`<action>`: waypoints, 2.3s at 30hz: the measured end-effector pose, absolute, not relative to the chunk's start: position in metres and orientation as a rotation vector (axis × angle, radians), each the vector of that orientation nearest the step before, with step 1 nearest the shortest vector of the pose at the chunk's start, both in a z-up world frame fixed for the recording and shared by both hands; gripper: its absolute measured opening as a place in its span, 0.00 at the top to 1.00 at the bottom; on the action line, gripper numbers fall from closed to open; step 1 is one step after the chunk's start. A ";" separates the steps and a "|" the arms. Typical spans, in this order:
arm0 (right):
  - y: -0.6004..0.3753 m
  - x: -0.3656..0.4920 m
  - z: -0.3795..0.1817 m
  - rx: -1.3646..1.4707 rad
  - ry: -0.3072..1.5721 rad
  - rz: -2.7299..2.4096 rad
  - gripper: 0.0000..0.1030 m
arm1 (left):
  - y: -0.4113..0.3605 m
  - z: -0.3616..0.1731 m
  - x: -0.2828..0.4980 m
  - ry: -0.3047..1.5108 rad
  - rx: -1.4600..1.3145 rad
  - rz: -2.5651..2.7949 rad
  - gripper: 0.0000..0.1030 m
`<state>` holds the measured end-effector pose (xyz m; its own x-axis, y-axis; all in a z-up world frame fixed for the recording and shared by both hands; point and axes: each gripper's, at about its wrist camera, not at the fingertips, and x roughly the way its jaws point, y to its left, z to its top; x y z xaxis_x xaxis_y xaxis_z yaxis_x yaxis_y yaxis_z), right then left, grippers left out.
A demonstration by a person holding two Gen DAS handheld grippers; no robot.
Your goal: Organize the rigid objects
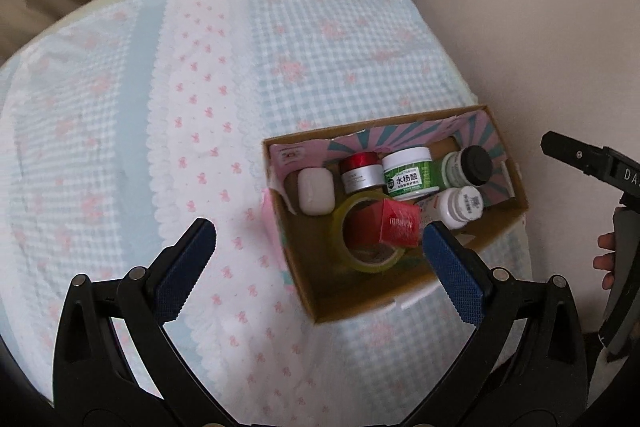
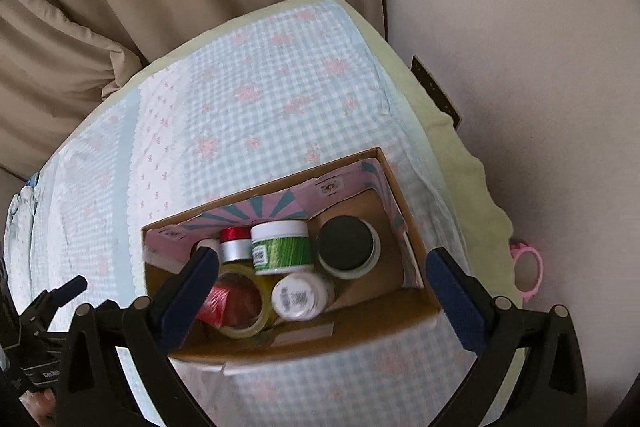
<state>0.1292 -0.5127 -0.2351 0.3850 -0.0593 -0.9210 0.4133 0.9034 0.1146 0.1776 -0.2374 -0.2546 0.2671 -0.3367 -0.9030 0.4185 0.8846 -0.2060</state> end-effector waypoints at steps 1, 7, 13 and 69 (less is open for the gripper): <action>-0.508 0.127 -0.230 0.348 1.141 -0.306 0.00 | -0.232 -0.247 0.174 1.186 0.078 -0.509 0.00; -0.457 0.108 -0.183 0.306 1.097 -0.259 0.00 | -0.180 -0.185 0.152 1.109 0.048 -0.476 0.00; -0.376 0.095 -0.116 0.210 0.993 -0.167 0.00 | -0.110 -0.103 0.127 0.983 0.044 -0.395 0.00; -0.242 0.001 0.029 0.022 0.532 -0.169 0.00 | 0.033 0.041 -0.001 0.487 -0.020 -0.217 0.00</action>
